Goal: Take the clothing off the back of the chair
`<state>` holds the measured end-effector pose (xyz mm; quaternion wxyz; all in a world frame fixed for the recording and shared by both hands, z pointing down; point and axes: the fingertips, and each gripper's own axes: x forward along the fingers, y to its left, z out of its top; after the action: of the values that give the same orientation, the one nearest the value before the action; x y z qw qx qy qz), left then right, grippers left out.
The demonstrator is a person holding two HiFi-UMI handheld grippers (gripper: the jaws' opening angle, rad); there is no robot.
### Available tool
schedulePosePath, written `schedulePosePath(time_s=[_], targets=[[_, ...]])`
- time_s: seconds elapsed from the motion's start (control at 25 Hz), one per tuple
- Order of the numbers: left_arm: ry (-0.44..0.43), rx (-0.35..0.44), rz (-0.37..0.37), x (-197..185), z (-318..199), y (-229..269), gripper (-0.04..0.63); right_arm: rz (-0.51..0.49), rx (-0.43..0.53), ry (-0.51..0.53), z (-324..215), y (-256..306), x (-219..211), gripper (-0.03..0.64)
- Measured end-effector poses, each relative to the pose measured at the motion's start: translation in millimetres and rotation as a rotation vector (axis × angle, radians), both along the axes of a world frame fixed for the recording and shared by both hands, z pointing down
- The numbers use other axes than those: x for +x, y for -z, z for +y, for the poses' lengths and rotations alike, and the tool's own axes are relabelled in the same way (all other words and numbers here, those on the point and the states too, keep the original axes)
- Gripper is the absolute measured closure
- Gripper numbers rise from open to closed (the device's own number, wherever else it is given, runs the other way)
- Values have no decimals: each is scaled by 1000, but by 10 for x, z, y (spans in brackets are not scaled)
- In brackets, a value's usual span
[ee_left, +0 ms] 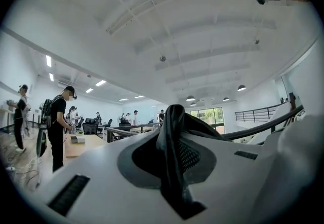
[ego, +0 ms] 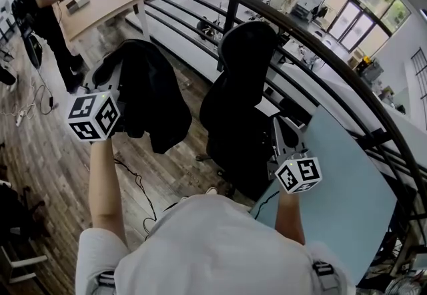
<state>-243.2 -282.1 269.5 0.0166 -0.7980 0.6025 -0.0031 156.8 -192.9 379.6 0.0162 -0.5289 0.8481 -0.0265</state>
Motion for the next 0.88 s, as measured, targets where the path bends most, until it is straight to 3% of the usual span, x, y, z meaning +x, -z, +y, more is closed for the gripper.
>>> schedulePosePath(time_s=[0.24, 0.56, 0.88], targets=[[50, -35, 106, -328, 347, -403, 537, -2, 6, -65, 5, 28, 220, 597], [67, -79, 98, -414, 797, -813, 537, -1, 11, -125, 71, 50, 393, 597], [86, -123, 89, -397, 1014, -1085, 537, -6, -2, -133, 109, 23, 299, 597]])
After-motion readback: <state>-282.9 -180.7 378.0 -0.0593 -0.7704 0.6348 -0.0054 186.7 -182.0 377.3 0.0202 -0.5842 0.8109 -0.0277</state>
